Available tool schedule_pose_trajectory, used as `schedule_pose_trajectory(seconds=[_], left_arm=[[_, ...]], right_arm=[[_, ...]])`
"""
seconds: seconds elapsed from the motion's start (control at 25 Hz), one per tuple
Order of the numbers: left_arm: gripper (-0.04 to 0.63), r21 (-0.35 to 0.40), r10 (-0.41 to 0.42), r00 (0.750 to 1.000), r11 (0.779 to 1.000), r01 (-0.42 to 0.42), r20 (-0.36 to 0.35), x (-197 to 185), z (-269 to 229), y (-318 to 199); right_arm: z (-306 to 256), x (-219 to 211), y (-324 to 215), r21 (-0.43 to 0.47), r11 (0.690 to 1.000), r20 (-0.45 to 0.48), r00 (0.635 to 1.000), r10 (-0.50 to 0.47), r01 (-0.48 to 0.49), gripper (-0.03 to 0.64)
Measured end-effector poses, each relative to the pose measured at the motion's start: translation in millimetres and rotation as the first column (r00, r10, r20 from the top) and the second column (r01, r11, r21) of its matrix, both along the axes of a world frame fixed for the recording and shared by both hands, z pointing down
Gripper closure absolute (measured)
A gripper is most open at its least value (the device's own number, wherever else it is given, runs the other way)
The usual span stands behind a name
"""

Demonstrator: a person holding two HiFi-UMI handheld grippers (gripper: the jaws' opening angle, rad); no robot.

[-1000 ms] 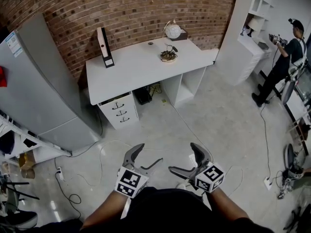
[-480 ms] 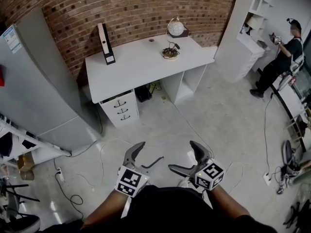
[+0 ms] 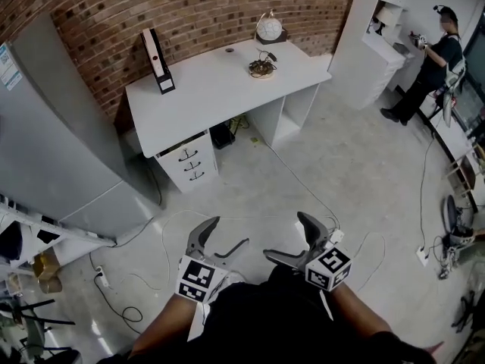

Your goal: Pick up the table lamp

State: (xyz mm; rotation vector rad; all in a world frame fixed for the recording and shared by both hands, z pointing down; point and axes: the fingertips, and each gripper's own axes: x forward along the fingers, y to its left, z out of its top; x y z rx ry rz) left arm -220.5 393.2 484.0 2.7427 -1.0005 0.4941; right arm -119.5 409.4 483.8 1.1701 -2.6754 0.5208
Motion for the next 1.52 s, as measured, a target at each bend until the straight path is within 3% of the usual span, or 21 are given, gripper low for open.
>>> schedule_pose_trajectory(seconds=[0.4,0.72,1.12,1.52], left_arm=[[0.241,-0.029,0.025,1.000,0.999,-0.025,-0.007,11.3,11.1,-18.6],[0.241,-0.028,0.017,1.000,0.999,-0.017,0.013,47.2,10.4,-82.5],[0.241,0.045,-0.004,1.000,0.999,0.003,0.020,121.8,-18.6,-217.2],[0.241,0.008,0.040,0.999,0.999,-0.040,0.017,202.4,-7.2,-268.0]], right_arm=[[6.1,5.8,-22.9,-0.013,1.000,0.006,1.000,0.026,-0.026,0.023],[7.1,42.6,-93.7,-0.009,1.000,0.035,0.999,0.028,-0.028,0.023],[-18.2,116.0,-224.2,0.062,0.998,0.066,0.998,0.012,-0.017,0.025],[-3.5,174.9,-274.9,0.027,1.000,0.076,0.997,-0.002,0.000,0.026]])
